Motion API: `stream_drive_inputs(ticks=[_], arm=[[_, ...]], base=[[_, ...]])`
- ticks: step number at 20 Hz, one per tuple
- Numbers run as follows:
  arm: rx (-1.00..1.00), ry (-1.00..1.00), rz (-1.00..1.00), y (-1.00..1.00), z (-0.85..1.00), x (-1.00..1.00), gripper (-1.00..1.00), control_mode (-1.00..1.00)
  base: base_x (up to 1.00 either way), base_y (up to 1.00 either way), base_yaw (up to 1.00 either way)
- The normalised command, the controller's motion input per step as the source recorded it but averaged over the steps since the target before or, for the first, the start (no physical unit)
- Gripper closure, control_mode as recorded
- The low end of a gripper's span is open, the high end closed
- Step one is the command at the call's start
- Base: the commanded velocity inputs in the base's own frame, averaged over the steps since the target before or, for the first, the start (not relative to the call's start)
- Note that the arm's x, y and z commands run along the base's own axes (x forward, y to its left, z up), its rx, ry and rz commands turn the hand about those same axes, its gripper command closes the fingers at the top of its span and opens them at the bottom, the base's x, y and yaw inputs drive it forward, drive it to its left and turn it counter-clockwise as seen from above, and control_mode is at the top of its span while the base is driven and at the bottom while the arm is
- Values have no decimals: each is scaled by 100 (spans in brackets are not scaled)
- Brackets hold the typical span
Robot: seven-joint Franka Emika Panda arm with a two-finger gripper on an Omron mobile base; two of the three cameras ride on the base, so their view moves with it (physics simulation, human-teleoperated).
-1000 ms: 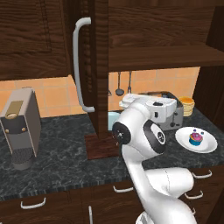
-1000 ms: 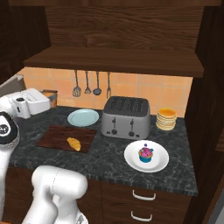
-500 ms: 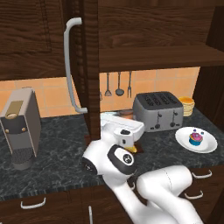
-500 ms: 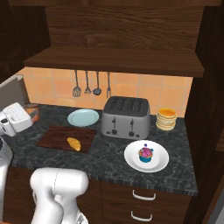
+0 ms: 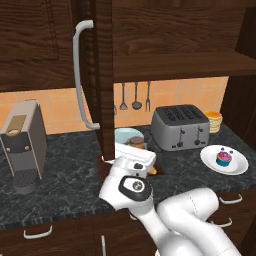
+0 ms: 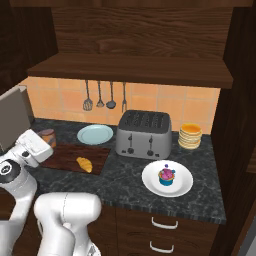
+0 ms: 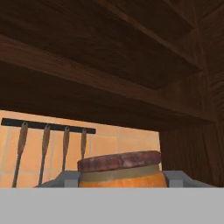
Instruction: From the different types of pastries on the counter, select a croissant and place it on the cutting board. Then retrieve a jar of jam from the cabinet and place it alongside the croissant on the cutting board.
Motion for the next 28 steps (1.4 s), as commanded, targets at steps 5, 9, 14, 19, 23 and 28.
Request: stream_drive_inputs(ticks=[5, 9, 14, 19, 23, 28], arm=[[-8, 1, -2, 63, -59, 35, 100, -100], [0, -2, -15, 26, -45, 14, 100, -100], [0, -1, -7, 9, -26, 11, 100, -100], [0, -6, -10, -12, 0, 6, 100, -100], [5, -2, -8, -18, 0, 3, 100, -100], [11, 0, -5, -26, -5, 2, 100, -100]], base=[[0, 0, 0], [0, 0, 0], [0, 0, 0], [0, 0, 0], [0, 0, 0], [0, 0, 0]])
